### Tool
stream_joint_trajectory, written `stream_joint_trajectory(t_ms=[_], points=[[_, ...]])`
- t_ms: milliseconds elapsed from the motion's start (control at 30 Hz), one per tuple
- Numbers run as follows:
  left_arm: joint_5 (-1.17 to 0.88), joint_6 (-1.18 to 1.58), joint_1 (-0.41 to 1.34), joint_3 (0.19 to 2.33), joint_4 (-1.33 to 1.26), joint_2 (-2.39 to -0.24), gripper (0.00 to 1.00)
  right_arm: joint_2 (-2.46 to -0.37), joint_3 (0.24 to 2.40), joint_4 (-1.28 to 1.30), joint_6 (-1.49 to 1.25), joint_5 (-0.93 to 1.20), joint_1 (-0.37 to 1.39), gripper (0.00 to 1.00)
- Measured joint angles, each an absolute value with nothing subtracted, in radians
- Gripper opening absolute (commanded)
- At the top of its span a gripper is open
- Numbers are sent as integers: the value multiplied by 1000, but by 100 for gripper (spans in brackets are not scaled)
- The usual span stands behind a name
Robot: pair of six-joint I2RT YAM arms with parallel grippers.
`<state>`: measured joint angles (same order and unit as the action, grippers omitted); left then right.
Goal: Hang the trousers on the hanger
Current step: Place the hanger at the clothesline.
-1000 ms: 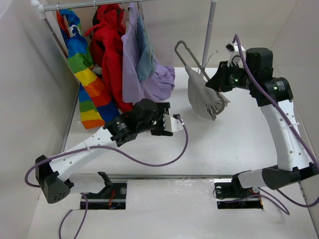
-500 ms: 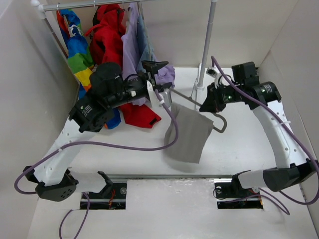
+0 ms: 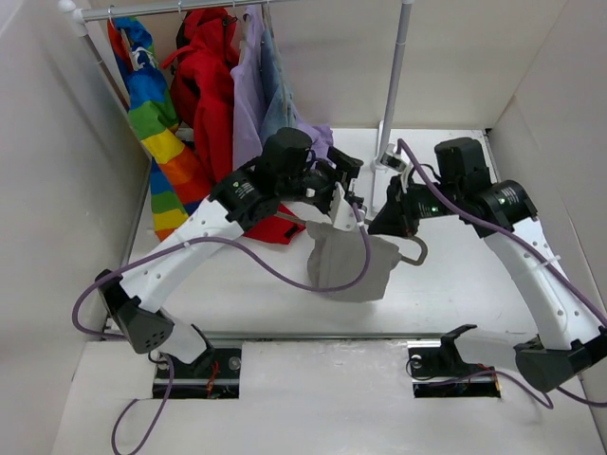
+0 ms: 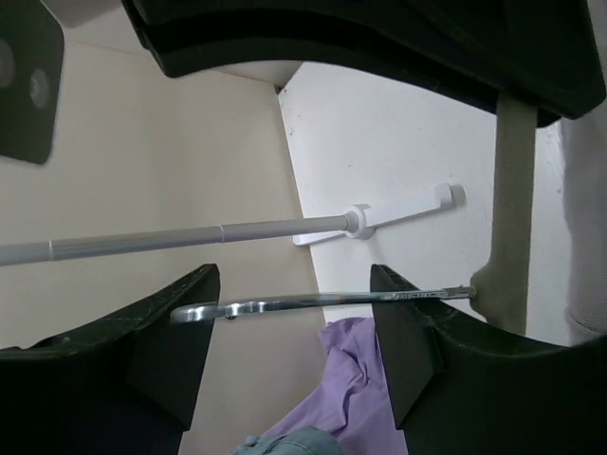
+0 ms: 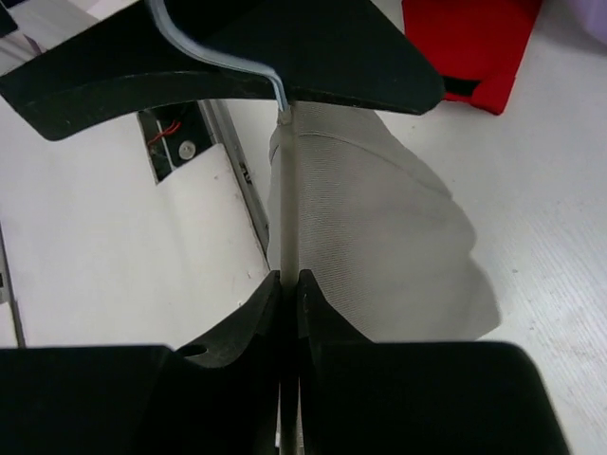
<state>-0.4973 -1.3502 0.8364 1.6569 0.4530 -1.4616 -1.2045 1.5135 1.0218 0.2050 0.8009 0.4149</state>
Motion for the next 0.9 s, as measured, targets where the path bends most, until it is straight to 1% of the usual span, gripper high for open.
stream_joint_trajectory(t_ms=[133,200,233,333,367,400,433,500,633,733,900], points=[[-513,-1344,836,1657,440,-1464,61,-1203,1478,1008,194,804,440,0],[-518,-1336,836,1657,428,-1459,55,-1203,1467,1005,189,805,447,0],[-523,-1330,836,1657,419,-1456,46,-1202,1459,999,186,807,449,0],[-548,-1310,838,1655,397,-1439,30,-1199,1441,978,179,807,460,0],[-555,-1304,838,1654,397,-1431,15,-1199,1439,974,179,808,460,0],[-564,-1292,838,1652,403,-1423,3,-1197,1438,965,178,809,461,0],[-574,-1286,838,1648,413,-1414,0,-1195,1438,950,176,808,461,0],[-587,-1270,841,1648,414,-1395,0,-1193,1437,941,173,800,460,0],[-550,-1250,842,1647,429,-1371,0,-1190,1436,908,155,796,460,0],[-476,-1222,849,1642,435,-1368,0,-1190,1430,899,136,771,454,0],[-274,-1136,874,1641,457,-1380,0,-1190,1423,881,99,702,422,0]])
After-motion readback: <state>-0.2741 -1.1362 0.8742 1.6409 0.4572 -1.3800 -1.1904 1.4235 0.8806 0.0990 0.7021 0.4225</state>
